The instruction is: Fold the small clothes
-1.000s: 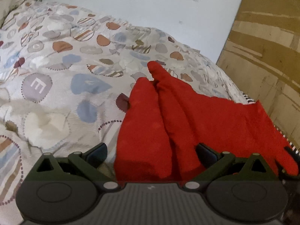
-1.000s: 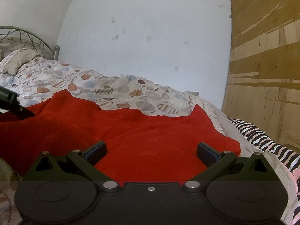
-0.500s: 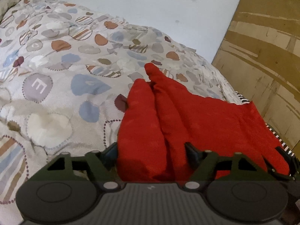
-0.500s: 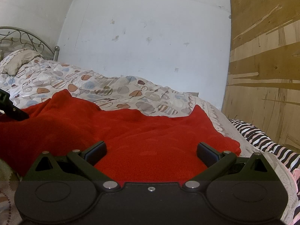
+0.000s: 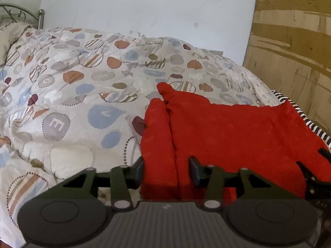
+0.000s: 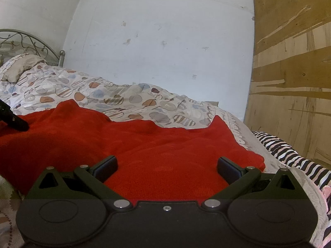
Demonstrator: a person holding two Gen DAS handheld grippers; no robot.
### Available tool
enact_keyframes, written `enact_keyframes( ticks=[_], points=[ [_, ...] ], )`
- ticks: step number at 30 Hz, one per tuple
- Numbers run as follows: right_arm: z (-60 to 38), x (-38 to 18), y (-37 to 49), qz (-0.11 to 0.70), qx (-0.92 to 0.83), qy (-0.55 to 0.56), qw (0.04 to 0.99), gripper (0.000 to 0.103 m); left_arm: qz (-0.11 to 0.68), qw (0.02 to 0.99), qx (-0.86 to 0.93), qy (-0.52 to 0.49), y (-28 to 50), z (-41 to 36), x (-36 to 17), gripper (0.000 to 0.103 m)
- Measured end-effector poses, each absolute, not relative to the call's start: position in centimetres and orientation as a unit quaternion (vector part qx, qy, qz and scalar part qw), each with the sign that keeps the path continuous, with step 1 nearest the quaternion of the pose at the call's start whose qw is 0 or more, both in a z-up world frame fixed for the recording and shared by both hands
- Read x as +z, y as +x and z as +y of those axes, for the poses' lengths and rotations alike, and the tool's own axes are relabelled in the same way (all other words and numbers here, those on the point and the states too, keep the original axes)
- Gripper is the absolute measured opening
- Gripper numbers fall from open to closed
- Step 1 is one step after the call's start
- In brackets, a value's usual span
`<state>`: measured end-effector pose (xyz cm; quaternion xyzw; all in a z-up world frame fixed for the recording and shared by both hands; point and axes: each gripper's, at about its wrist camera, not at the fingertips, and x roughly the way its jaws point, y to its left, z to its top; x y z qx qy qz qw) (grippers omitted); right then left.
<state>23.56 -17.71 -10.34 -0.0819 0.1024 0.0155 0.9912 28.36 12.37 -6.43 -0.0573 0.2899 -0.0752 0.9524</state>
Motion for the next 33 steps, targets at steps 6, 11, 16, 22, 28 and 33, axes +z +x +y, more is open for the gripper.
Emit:
enact_keyframes(
  ticks=[6, 11, 16, 22, 28, 33],
  points=[
    [-17.6, -10.3, 23.6, 0.101, 0.014, -0.081, 0.991, 0.102, 0.268, 0.959, -0.081, -0.039, 29.6, 12.0, -5.7, 0.084],
    [-17.6, -10.3, 23.5, 0.101, 0.014, -0.081, 0.991, 0.102, 0.269, 0.951, -0.14, -0.057, 31.1, 12.0, -5.6, 0.09],
    [-17.6, -10.3, 23.5, 0.101, 0.014, -0.081, 0.991, 0.102, 0.313, 0.938, -0.13, -0.076, 32.3, 12.9, -7.1, 0.082],
    [-17.6, -10.3, 23.5, 0.099, 0.014, -0.081, 0.992, 0.103, 0.32, 0.936, -0.117, -0.093, 31.6, 14.1, -6.6, 0.035],
    [-17.6, -10.3, 23.5, 0.099, 0.014, -0.081, 0.992, 0.103, 0.312, 0.941, -0.114, -0.067, 31.3, 12.6, -4.9, 0.015],
    [-17.6, -10.3, 23.5, 0.1, 0.014, -0.081, 0.992, 0.103, 0.314, 0.931, -0.11, -0.149, 31.5, 13.8, -3.7, 0.014]
  ],
)
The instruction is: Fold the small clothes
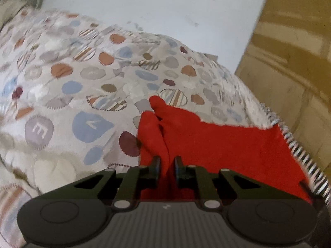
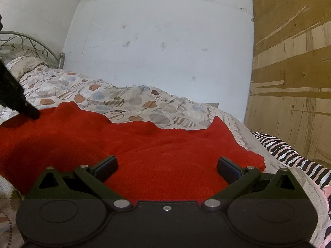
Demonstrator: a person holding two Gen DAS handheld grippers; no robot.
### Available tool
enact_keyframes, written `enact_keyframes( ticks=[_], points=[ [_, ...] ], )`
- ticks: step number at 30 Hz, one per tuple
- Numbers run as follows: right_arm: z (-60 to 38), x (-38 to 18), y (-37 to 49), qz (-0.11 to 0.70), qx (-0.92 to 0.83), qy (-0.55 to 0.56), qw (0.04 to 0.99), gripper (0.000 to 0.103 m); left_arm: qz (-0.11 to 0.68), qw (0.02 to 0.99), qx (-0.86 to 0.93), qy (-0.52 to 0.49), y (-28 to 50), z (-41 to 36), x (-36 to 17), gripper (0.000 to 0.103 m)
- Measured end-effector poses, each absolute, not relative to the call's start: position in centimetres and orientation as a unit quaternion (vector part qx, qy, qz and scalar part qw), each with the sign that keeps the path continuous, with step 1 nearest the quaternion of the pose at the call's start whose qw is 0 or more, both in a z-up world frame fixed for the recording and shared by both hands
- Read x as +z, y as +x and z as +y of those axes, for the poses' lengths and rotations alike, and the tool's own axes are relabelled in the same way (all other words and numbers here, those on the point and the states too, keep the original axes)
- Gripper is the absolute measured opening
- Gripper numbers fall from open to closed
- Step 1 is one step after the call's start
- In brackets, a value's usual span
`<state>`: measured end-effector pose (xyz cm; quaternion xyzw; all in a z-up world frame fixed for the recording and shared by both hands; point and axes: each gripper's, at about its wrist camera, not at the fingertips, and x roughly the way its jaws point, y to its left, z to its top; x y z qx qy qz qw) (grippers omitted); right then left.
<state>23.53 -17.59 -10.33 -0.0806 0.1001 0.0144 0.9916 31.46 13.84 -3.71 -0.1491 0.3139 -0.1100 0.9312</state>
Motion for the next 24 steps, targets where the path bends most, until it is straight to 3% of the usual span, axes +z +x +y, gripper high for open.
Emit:
enact_keyframes(
  ticks=[7, 13, 16, 18, 20, 24],
  points=[
    [-17.9, -9.5, 23.8, 0.119, 0.031, -0.077, 0.989, 0.103, 0.314, 0.939, -0.103, -0.092, 31.4, 11.2, -1.1, 0.013],
    [-17.9, -9.8, 23.7, 0.106, 0.035, -0.072, 0.991, 0.103, 0.342, 0.933, -0.087, -0.075, 32.1, 11.6, -3.3, 0.02],
    [-18.0, -9.9, 23.6, 0.1, 0.035, -0.07, 0.992, 0.103, 0.355, 0.924, -0.087, -0.107, 32.5, 13.2, -5.0, 0.038],
    [-18.0, -10.0, 23.6, 0.098, 0.035, -0.069, 0.992, 0.103, 0.355, 0.924, -0.086, -0.115, 32.5, 13.9, -5.6, 0.058],
    [-18.1, -10.0, 23.6, 0.098, 0.035, -0.069, 0.992, 0.103, 0.358, 0.922, -0.082, -0.118, 32.5, 14.3, -6.1, 0.066],
    [-18.1, -10.1, 23.5, 0.096, 0.035, -0.069, 0.992, 0.103, 0.375, 0.906, -0.105, -0.166, 33.0, 15.8, -7.6, 0.071]
  ],
)
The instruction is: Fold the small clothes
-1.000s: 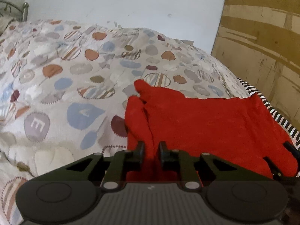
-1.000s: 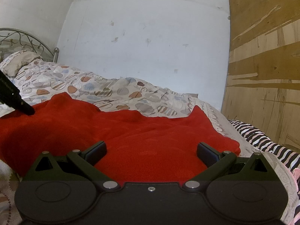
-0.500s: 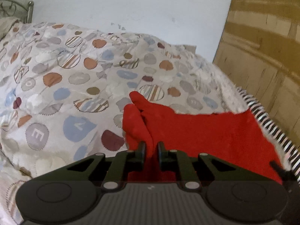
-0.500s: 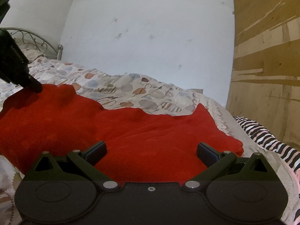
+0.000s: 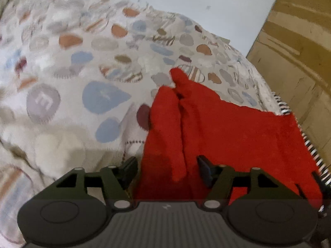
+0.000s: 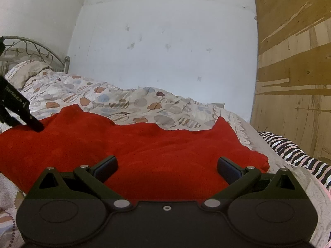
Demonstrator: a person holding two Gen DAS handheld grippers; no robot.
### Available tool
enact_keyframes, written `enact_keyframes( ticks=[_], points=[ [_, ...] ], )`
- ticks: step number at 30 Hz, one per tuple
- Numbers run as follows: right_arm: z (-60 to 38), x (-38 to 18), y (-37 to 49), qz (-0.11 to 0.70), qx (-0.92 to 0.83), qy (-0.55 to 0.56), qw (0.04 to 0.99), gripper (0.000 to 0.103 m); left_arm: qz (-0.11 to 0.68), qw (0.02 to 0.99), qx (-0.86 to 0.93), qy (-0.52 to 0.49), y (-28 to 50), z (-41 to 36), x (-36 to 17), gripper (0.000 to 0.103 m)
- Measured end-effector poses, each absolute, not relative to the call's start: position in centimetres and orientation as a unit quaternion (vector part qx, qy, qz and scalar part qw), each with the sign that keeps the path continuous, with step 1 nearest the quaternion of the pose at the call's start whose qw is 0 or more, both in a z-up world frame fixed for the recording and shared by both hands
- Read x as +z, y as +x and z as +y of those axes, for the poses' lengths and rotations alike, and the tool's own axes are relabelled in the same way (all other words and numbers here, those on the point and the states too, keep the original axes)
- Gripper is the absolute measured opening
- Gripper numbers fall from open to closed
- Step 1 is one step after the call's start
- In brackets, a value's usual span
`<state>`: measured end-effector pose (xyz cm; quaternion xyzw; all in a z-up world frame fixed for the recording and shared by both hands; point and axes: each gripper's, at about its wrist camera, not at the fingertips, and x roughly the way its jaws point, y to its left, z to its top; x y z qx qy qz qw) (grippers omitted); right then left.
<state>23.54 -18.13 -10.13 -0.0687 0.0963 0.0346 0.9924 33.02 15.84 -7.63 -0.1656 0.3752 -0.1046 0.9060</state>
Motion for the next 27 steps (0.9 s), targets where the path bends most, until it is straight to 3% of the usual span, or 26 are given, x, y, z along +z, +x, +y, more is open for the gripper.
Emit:
enact_keyframes(
  ticks=[2, 4, 6, 12, 14, 20, 27],
  points=[
    [-18.1, -10.2, 23.5, 0.096, 0.035, -0.069, 0.992, 0.103, 0.378, 0.897, -0.112, -0.2, 33.2, 16.8, -8.3, 0.07],
    [-18.2, -10.1, 23.5, 0.096, 0.035, -0.069, 0.992, 0.103, 0.376, 0.893, -0.131, -0.209, 33.1, 17.1, -8.4, 0.048],
    [-18.1, -10.2, 23.5, 0.096, 0.035, -0.069, 0.992, 0.103, 0.373, 0.9, -0.132, -0.182, 32.7, 16.5, -7.7, 0.037],
    [-18.2, -10.2, 23.5, 0.095, 0.034, -0.069, 0.992, 0.103, 0.347, 0.932, -0.103, -0.024, 31.4, 11.8, -4.7, 0.023],
    [-18.2, -10.2, 23.5, 0.096, 0.034, -0.069, 0.992, 0.103, 0.337, 0.936, -0.097, -0.01, 31.1, 11.0, -4.2, 0.021],
    [-18.3, -9.4, 24.0, 0.123, 0.036, -0.068, 0.989, 0.103, 0.326, 0.93, -0.103, -0.132, 31.1, 12.3, -1.7, 0.016],
    [-19.8, -5.7, 25.6, 0.204, 0.083, -0.08, 0.972, 0.103, 0.283, 0.941, -0.179, -0.058, 30.6, 5.4, 4.5, 0.014]
  ],
)
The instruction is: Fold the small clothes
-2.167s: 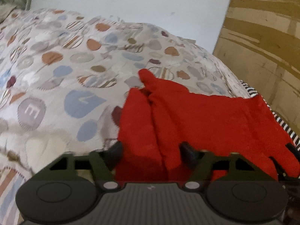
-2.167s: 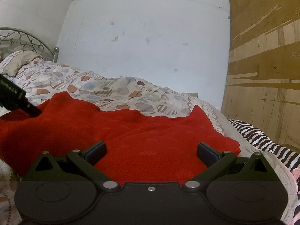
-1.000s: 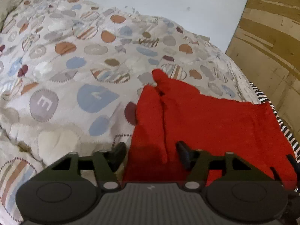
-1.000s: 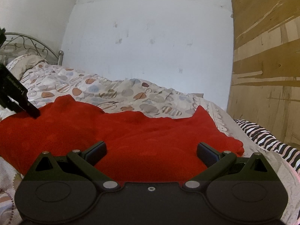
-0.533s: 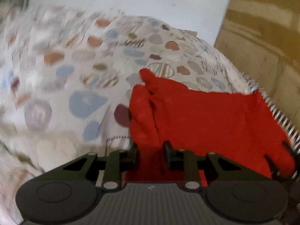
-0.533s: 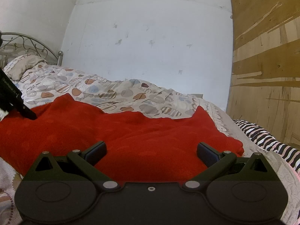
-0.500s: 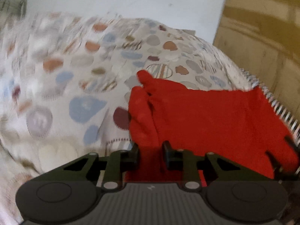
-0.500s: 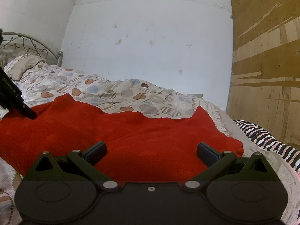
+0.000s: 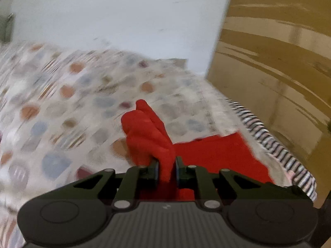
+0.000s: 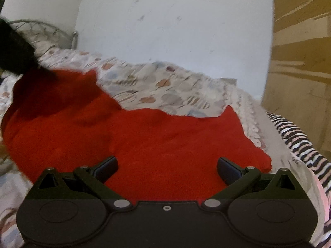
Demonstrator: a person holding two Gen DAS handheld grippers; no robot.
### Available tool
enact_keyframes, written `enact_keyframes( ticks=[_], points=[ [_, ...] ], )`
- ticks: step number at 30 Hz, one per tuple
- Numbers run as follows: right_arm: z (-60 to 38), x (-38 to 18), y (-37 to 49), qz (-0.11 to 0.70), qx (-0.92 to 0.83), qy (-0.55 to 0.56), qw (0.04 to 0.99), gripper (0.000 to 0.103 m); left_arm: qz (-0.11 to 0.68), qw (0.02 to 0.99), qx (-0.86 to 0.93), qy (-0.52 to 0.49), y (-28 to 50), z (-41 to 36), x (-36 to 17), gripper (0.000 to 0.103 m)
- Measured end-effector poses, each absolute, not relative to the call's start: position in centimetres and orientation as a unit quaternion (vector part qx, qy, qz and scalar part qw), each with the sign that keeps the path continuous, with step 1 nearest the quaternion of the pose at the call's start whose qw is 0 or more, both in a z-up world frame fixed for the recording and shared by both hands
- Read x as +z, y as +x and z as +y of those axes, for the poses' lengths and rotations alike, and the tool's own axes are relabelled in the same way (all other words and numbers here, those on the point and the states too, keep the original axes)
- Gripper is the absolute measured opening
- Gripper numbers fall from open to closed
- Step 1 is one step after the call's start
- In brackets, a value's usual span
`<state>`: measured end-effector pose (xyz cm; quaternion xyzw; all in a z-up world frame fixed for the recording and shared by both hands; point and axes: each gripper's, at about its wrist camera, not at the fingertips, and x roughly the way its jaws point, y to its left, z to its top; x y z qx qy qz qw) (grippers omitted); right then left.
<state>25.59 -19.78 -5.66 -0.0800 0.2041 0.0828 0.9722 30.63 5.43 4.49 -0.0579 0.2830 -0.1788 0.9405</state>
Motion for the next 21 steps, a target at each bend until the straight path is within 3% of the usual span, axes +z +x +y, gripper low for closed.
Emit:
enact_keyframes(
  ticks=[6, 11, 15, 21],
  points=[
    [-22.2, -4.5, 22.0, 0.162, 0.077, -0.144, 0.973, 0.103, 0.29, 0.924, -0.247, 0.042, 31.8, -6.0, 7.1, 0.013],
    [-23.6, -5.8, 20.2, 0.159, 0.013, -0.216, 0.963, 0.103, 0.333, 0.894, -0.276, 0.118, 33.1, -13.5, 3.7, 0.011],
    [-25.8, -6.4, 20.3, 0.174, 0.019, -0.148, 0.973, 0.103, 0.35, 0.882, -0.291, 0.127, 32.3, -14.5, 0.7, 0.011],
    [-26.8, -6.1, 20.4, 0.156, 0.013, -0.124, 0.98, 0.103, 0.334, 0.89, -0.299, 0.086, 31.6, -11.8, 0.3, 0.012]
  ],
)
